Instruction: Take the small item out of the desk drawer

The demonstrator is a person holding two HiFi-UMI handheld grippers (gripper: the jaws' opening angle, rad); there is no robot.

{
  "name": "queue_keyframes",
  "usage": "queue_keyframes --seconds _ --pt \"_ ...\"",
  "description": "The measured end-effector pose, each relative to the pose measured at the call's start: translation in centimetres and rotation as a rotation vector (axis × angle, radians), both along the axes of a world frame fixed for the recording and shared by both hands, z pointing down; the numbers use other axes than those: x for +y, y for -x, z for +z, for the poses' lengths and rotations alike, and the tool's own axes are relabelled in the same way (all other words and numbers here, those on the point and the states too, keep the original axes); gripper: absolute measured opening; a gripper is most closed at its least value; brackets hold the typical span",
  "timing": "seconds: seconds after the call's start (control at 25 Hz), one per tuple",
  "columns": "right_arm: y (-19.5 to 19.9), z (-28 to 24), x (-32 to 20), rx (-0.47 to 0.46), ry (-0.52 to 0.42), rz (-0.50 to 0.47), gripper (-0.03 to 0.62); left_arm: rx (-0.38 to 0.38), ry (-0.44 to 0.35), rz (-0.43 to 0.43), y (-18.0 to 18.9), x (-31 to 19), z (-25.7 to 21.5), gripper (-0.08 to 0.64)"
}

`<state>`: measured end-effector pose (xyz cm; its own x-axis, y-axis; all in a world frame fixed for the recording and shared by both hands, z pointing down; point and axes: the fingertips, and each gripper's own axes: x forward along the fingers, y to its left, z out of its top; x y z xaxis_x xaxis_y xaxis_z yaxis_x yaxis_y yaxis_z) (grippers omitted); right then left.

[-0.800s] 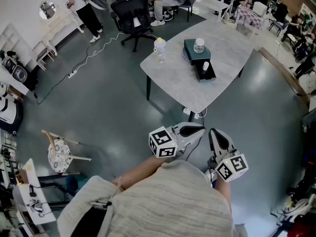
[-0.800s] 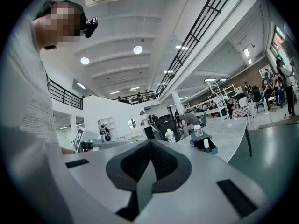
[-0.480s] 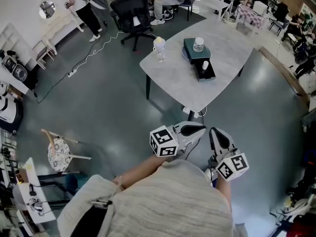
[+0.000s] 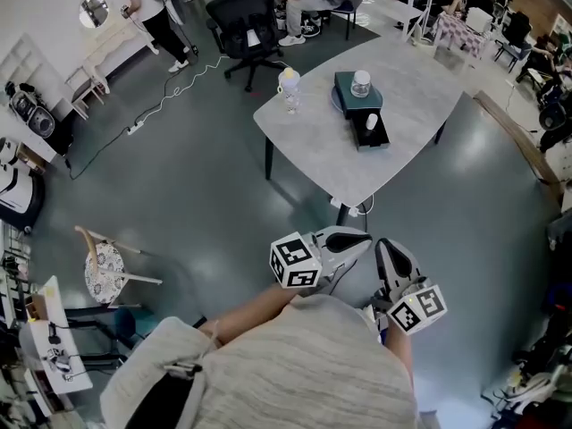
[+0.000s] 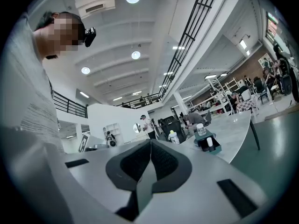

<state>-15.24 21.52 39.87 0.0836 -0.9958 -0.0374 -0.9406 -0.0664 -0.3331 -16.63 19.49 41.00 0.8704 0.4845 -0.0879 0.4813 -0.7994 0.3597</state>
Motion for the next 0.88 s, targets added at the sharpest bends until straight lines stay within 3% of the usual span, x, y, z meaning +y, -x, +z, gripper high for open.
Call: queue_keyframes --seconds 0.32,0.72,0.88 --pt "-4.2 0.2 4.2 -0.004 0.0 -0.04 0.011 -0.014 -0.02 -0.025 -4.4 4.4 0.0 0.017" --pt "-13.5 -2.0 10.8 0.07 0.035 -0.17 0.011 0.014 0.016 -0.16 -13.5 11.3 -1.5 0.017" --pt "-16.1 -1.8 12.8 0.069 0.054 -0.206 0.011 -0.004 0.023 -0.203 -15.3 13.2 -1.1 0.017"
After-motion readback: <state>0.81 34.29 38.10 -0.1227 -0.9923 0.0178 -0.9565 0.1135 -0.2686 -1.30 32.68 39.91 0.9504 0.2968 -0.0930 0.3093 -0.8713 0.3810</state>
